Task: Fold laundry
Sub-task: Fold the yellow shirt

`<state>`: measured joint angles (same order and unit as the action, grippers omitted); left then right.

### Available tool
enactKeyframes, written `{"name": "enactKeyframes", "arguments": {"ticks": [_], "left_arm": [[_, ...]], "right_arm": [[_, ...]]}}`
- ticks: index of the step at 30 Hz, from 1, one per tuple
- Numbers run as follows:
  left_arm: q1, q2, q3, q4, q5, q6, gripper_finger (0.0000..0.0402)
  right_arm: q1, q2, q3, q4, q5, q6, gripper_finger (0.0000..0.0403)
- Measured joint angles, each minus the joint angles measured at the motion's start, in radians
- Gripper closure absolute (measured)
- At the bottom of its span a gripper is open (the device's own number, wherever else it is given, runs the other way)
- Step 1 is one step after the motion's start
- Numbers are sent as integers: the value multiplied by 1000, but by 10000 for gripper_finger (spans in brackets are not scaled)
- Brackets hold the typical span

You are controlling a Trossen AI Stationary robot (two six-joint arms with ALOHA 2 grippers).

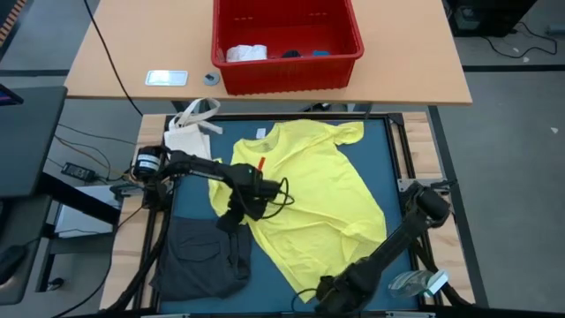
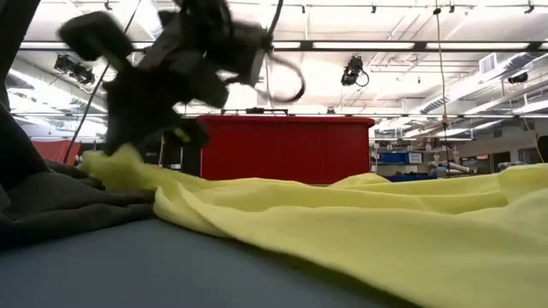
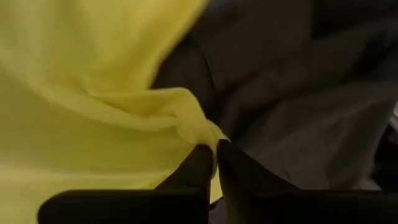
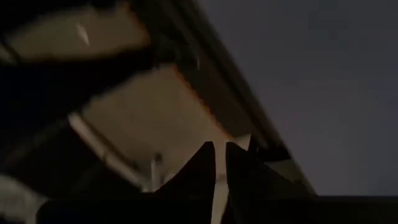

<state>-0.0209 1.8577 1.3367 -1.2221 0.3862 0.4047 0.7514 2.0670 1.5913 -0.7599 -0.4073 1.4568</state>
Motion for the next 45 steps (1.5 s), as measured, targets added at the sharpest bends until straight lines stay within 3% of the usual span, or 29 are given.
{"name": "enactKeyframes", "arguments": {"ticks": [7, 10, 12, 17, 21, 25, 32, 36, 40, 45], "left_arm": [[116, -25, 185, -4, -5, -12, 354], [193, -27, 248, 2, -7, -29, 354], [241, -28, 267, 21, -8, -39, 354], [329, -28, 229, 15, -8, -68, 353], [368, -27, 147, -18, -19, -72, 353], [395, -27, 80, 18, -129, -80, 353], [488, -26, 62, 336, -257, -144, 353], [572, 11, 65, 473, -263, -206, 354], [643, 98, 63, 380, -262, -239, 363], [674, 183, 65, 109, -260, -263, 384]], "right_arm": [[-24, -145, -7, -268, 506, 174, 361], [-52, -191, -37, -421, 635, 338, 376], [-75, -211, -63, -505, 668, 411, 388], [-141, -272, -179, -514, 657, 417, 394], [-177, -321, -307, -255, 616, 242, 392], [-186, -334, -439, -54, 592, 176, 392], [-213, -335, -579, -67, 628, 300, 382], [-219, -337, -641, -29, 607, 347, 389], [-193, -343, -665, -29, 546, 353, 394], [-106, -351, -614, -138, 355, 347, 389]]}}
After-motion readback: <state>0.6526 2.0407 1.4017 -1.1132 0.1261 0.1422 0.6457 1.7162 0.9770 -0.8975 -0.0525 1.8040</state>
